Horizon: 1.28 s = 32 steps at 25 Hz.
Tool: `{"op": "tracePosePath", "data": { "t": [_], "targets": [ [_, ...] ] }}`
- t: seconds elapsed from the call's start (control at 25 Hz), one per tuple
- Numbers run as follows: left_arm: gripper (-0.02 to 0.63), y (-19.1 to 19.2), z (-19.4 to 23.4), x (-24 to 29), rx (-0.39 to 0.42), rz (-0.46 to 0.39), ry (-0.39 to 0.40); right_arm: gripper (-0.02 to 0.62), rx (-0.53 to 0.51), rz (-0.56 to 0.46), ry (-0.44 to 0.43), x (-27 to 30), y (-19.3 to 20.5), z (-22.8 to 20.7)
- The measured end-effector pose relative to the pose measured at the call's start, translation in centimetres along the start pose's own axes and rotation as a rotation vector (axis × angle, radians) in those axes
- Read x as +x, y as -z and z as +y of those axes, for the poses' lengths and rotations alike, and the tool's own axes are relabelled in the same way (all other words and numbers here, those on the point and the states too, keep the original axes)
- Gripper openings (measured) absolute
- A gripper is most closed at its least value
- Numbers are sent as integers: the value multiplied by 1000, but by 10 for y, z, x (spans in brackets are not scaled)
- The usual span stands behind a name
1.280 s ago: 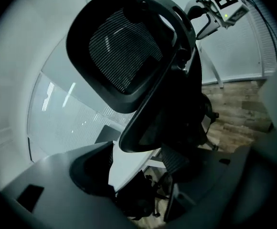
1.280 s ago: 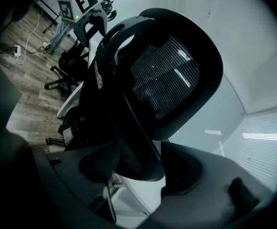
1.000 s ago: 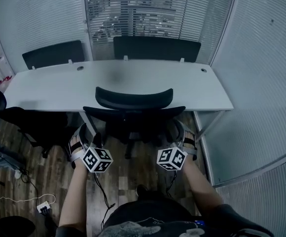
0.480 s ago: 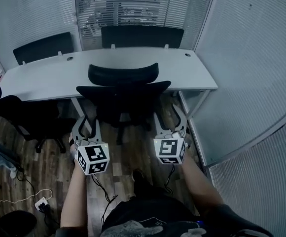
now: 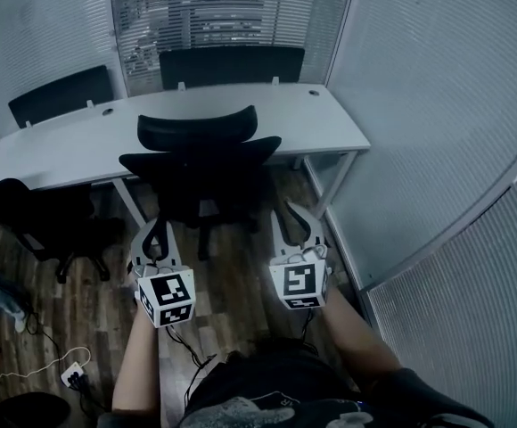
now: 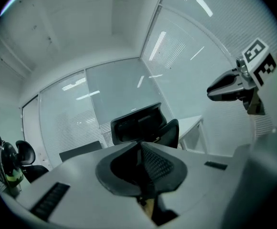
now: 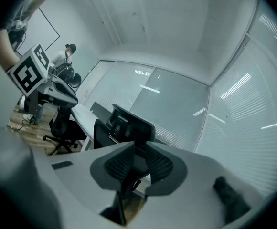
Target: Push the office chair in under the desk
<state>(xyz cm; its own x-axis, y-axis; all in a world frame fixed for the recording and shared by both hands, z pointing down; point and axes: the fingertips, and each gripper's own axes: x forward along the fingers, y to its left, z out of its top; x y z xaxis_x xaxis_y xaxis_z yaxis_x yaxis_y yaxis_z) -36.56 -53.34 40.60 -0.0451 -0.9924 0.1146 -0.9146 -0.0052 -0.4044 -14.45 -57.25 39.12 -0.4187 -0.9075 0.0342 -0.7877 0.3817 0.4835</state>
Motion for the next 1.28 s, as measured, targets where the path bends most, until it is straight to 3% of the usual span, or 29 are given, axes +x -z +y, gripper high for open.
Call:
{"op": "tracePosePath", "data": {
  "t": [0.28,0.84,1.28],
  "targets": [
    [35,-16,-32,-32,-49,18,-29,40,41,8,-71,-28,16,-10],
    [35,-53,-128,-88,-80,26,-65,26,93,2,-176,-100,61,-66],
    [35,-71,-190,-165,-116,39,-149,23,39,-5,-282,-182,91,-80]
  ]
}}
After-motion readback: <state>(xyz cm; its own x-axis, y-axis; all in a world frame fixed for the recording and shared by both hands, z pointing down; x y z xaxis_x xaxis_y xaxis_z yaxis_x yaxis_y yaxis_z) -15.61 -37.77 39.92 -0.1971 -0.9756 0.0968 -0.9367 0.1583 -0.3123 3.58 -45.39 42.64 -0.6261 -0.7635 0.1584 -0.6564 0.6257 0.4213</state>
